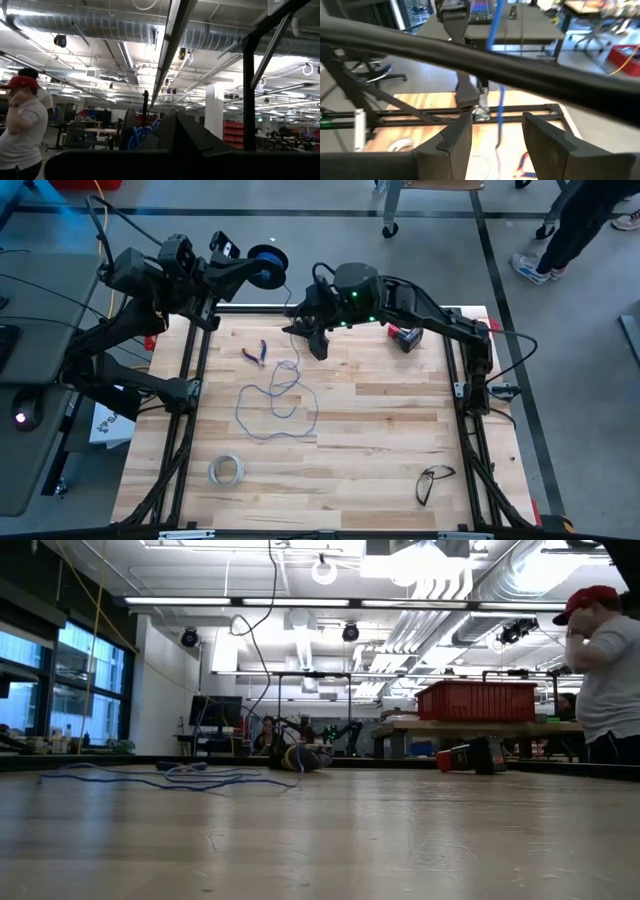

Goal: Coil cords
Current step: Coil the blue wire onto the black spool

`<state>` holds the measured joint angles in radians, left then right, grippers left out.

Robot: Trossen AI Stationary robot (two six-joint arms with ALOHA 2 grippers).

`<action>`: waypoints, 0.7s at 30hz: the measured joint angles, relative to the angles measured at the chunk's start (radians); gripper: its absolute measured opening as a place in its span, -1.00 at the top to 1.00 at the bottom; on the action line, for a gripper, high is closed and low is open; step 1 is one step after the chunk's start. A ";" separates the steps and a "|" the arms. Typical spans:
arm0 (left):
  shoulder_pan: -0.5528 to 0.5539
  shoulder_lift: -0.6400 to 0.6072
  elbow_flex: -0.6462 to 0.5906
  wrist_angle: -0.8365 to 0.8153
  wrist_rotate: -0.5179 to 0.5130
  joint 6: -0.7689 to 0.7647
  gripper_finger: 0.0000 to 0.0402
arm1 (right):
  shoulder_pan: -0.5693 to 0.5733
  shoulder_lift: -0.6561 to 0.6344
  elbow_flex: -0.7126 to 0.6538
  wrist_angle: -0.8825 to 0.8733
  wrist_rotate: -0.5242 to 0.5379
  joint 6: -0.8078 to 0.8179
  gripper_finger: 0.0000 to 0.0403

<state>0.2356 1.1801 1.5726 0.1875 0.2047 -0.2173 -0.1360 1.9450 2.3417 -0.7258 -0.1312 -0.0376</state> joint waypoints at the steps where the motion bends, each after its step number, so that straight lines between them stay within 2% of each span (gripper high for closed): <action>1: 0.000 0.000 0.000 0.000 0.000 0.000 1.00 | 0.000 0.000 0.000 0.005 0.014 -0.010 0.19; 11: 0.000 -0.005 0.000 -0.001 -0.001 0.010 1.00 | 0.000 -0.026 0.000 0.008 0.052 -0.032 0.56; 17: 0.000 -0.002 0.000 0.000 -0.006 0.009 1.00 | 0.001 -0.023 0.000 0.035 0.052 -0.030 0.95; 21: 0.000 -0.002 0.000 0.005 -0.009 0.009 1.00 | 0.001 -0.020 0.000 0.044 0.046 -0.031 0.88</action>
<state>0.2356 1.1782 1.5730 0.1925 0.1955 -0.2085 -0.1349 1.9248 2.3417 -0.6815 -0.0850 -0.0685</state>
